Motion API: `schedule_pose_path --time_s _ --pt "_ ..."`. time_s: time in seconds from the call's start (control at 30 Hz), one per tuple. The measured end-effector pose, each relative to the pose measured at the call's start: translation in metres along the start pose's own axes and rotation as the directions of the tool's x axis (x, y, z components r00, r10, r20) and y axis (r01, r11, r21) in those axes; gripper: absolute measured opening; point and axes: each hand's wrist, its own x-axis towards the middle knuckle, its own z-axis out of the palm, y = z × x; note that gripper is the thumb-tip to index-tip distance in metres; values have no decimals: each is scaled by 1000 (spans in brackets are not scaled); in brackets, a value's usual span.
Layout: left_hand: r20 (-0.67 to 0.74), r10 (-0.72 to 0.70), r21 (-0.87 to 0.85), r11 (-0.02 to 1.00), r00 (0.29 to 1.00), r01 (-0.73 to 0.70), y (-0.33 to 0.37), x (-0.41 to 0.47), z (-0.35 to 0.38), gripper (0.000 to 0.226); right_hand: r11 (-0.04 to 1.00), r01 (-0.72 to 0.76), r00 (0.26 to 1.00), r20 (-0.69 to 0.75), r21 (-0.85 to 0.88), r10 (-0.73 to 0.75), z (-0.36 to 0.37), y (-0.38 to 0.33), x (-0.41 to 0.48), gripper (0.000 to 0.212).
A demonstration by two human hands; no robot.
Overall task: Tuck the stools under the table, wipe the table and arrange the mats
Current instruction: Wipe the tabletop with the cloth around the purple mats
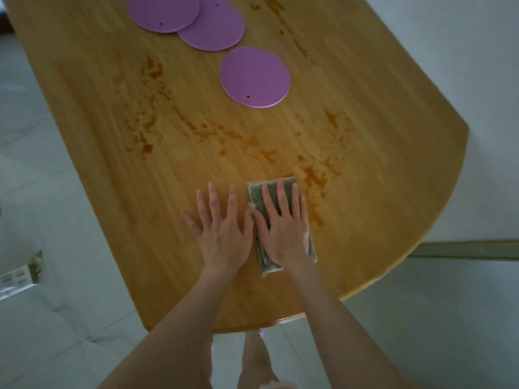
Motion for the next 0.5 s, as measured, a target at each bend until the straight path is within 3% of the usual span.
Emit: schedule_pose_path --time_s 0.13,0.27,0.43,0.5 --pt "28 -49 42 998 998 48 18 14 7 63 1000 5 1000 -5 -8 -5 -11 43 41 62" --pt "26 -73 89 994 997 70 21 15 12 65 998 -67 997 -46 8 67 -5 35 21 59" --pt "26 -75 99 992 997 73 21 16 12 64 998 65 998 -17 -16 -65 -10 34 52 60" --pt "35 -91 93 992 995 88 21 16 11 64 999 47 999 17 -20 -46 -18 57 76 64"
